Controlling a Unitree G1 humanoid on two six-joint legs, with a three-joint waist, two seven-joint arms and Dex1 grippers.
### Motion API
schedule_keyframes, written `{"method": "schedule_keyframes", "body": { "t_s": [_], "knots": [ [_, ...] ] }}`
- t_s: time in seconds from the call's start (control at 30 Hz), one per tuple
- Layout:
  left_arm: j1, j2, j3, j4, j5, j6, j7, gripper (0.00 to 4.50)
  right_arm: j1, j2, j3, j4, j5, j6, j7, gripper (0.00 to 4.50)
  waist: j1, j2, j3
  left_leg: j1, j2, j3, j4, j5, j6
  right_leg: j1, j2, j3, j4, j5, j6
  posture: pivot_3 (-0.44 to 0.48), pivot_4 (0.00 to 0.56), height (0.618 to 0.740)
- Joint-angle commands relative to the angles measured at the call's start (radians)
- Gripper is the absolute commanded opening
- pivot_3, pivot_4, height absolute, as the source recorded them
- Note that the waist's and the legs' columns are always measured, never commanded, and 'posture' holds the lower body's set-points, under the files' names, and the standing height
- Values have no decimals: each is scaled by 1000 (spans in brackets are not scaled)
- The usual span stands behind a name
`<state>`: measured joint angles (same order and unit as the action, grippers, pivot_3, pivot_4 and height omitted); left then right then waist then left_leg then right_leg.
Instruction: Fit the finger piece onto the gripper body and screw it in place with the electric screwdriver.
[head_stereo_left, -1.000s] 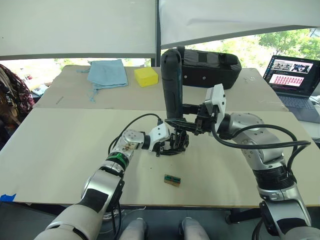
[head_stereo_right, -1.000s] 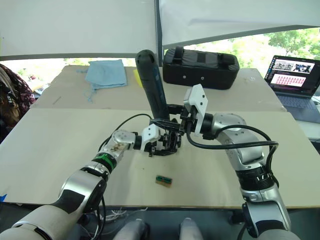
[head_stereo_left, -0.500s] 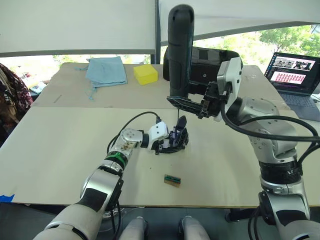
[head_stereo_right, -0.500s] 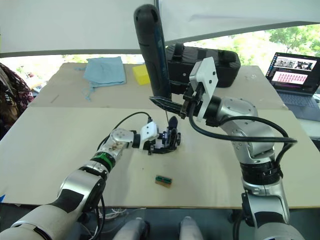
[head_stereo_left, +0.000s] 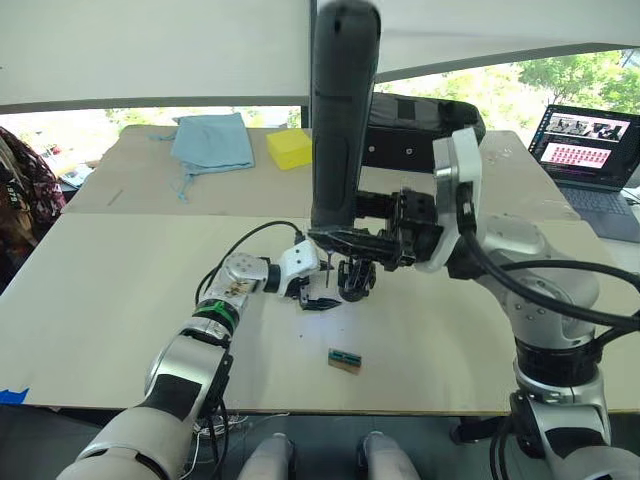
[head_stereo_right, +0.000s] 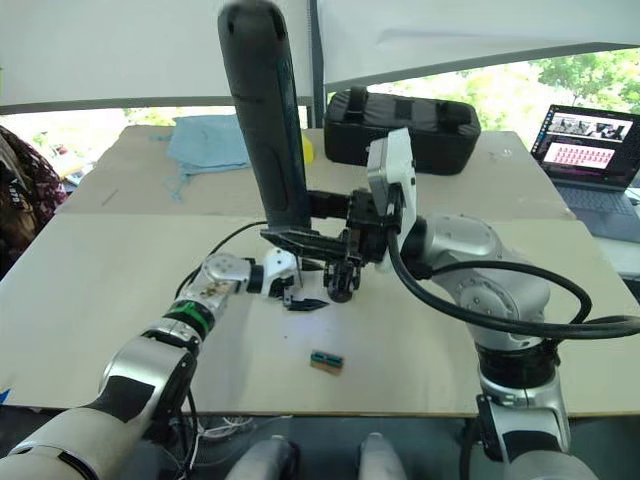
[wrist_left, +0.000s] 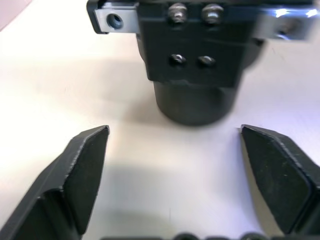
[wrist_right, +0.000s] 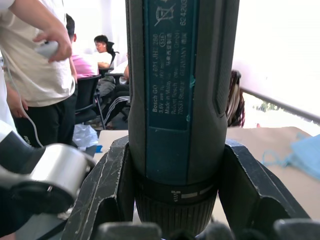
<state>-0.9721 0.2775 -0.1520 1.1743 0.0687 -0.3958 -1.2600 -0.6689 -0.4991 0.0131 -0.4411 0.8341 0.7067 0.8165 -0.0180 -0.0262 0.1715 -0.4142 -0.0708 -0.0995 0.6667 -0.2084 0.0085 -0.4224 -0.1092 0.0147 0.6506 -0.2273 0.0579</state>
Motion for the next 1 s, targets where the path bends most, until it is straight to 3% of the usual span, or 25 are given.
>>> {"method": "schedule_keyframes", "body": {
  "t_s": [0.03,0.17,0.37,0.77,1.0],
  "knots": [
    [32,56,8,-112,-58,-4,-177,4500,59,-34,-35,-114,96,19,43,1915,0,0,0,0,0,0,0,0,0,0,0,0,0,0,0,0,150,740],
    [138,134,-67,-356,-134,71,-343,4500,179,-59,1,-184,60,-29,82,1915,-1,0,0,-1,0,0,-1,0,0,-1,0,0,-2,0,0,0,150,740],
    [286,200,-175,-654,-226,152,-354,4500,294,-64,23,-206,-38,-120,112,1915,4,1,0,-1,2,0,-1,0,0,0,0,0,-2,0,0,0,150,740],
    [364,109,-202,-707,-199,127,-278,4500,379,-24,53,-230,-161,-207,26,1915,4,1,0,0,2,0,-1,0,0,0,0,0,-2,0,0,0,150,740],
    [370,104,-215,-685,-189,107,-287,4500,404,-11,77,-249,-192,-222,-3,1915,3,1,0,0,2,0,-1,0,0,0,0,0,-2,0,0,0,150,740]
  ]
}}
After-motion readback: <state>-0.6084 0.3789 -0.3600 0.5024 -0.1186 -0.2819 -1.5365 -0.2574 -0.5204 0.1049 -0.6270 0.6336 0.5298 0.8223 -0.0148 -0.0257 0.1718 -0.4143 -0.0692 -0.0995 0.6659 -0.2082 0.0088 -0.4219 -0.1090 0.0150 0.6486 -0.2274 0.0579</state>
